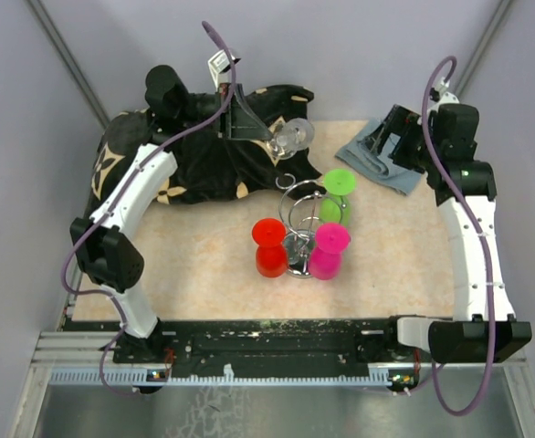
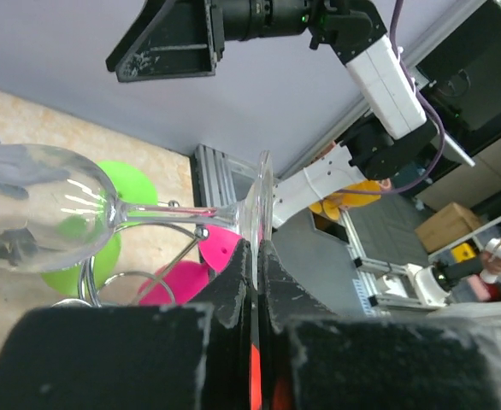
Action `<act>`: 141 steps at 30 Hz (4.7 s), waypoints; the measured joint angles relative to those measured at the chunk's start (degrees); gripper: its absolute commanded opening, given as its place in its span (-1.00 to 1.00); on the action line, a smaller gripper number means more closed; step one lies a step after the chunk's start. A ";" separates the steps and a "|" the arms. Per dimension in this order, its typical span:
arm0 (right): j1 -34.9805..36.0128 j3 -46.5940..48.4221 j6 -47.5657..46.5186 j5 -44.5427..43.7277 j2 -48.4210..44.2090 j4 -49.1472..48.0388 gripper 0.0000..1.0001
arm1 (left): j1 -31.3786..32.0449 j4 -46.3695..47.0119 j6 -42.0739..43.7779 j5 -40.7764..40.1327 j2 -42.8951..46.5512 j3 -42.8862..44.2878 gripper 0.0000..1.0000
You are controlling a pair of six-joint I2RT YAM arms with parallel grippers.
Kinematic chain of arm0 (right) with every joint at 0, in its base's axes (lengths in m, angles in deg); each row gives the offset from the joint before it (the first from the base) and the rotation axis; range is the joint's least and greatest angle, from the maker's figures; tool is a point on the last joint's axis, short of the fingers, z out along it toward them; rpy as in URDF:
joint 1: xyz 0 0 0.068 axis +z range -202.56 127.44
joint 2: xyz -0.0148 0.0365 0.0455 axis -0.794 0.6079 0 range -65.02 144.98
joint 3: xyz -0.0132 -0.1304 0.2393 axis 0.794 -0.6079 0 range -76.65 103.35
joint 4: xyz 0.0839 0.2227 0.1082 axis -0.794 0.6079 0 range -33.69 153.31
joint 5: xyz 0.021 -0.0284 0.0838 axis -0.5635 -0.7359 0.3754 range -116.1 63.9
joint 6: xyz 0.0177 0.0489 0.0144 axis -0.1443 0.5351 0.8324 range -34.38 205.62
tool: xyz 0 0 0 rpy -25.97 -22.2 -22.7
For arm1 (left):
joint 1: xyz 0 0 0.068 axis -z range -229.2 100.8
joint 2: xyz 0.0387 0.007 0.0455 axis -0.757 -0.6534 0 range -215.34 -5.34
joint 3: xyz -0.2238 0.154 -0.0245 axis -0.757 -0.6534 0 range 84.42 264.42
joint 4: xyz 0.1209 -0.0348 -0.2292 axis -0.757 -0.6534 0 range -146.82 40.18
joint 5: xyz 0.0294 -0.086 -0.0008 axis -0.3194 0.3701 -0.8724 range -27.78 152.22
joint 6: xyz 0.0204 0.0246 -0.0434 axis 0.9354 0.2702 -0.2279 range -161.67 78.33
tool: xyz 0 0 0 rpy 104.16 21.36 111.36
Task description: Take the wine glass off the wine glass rack
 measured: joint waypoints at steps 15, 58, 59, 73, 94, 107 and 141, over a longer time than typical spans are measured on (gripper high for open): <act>-0.20 10.84 -0.15 4.39 7.06 0.42 0.97 | 4.55 -42.16 60.63 -19.15 1.44 13.88 -1.00; 6.16 44.63 1.88 31.80 33.09 8.15 0.86 | 12.15 -57.46 132.15 -43.63 25.20 -19.50 -1.00; 6.21 45.99 1.81 32.06 33.68 8.48 0.86 | 12.33 -57.94 132.69 -43.36 25.27 -19.80 -1.00; 10.51 48.17 1.33 34.60 34.42 10.97 0.83 | 14.75 -62.71 137.92 -41.57 25.33 -20.33 -1.00; 13.94 47.34 -1.22 37.31 35.04 13.29 0.55 | 15.08 -63.80 144.69 -40.94 24.39 -19.78 -1.00; 15.93 41.57 -5.27 35.15 34.56 12.46 -0.47 | 15.08 -67.43 145.57 -41.44 23.89 -19.78 -1.00; 15.93 38.66 -5.27 38.23 30.58 8.90 -1.00 | 15.10 -47.58 144.76 -49.55 25.62 -30.95 -1.00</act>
